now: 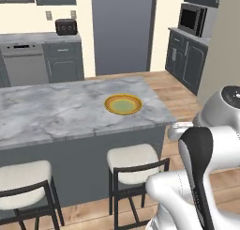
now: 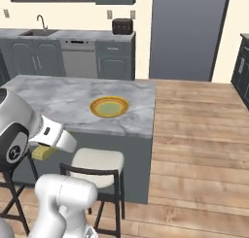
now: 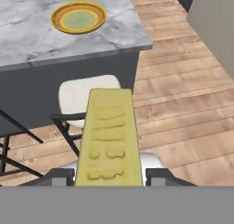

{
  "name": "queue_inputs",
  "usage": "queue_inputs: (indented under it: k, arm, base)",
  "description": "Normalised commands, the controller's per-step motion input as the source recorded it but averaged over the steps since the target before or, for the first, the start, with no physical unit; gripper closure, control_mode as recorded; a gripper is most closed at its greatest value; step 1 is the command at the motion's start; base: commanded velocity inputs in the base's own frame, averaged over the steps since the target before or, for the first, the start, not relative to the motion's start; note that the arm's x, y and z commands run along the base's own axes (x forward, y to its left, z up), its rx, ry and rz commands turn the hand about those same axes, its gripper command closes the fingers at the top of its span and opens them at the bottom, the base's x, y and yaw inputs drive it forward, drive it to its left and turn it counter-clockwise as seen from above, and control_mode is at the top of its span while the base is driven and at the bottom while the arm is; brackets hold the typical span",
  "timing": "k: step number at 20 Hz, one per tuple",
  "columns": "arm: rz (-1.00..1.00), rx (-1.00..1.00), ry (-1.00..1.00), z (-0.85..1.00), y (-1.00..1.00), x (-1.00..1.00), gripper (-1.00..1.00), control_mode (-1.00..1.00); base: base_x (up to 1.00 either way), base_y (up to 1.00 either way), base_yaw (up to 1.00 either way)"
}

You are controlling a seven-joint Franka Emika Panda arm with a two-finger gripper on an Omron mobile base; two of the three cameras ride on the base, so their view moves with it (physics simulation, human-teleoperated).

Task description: Retrieve the butter from the fridge and place it on a plate on the dining table. Then retrieve the butter knife by the fridge and place it near the plate.

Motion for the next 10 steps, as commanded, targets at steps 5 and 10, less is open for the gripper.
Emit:
queue_inputs:
  k: [5, 10]
  arm:
    - [0.00, 0.00, 0.00, 0.00, 0.00, 0.00, 1.00, 1.00]
    - [0.00, 0.00, 0.00, 0.00, 0.00, 0.00, 1.00, 1.00]
  base:
    - [0.46, -0.08, 0.09]
    - [0.72, 0.01, 0.02]
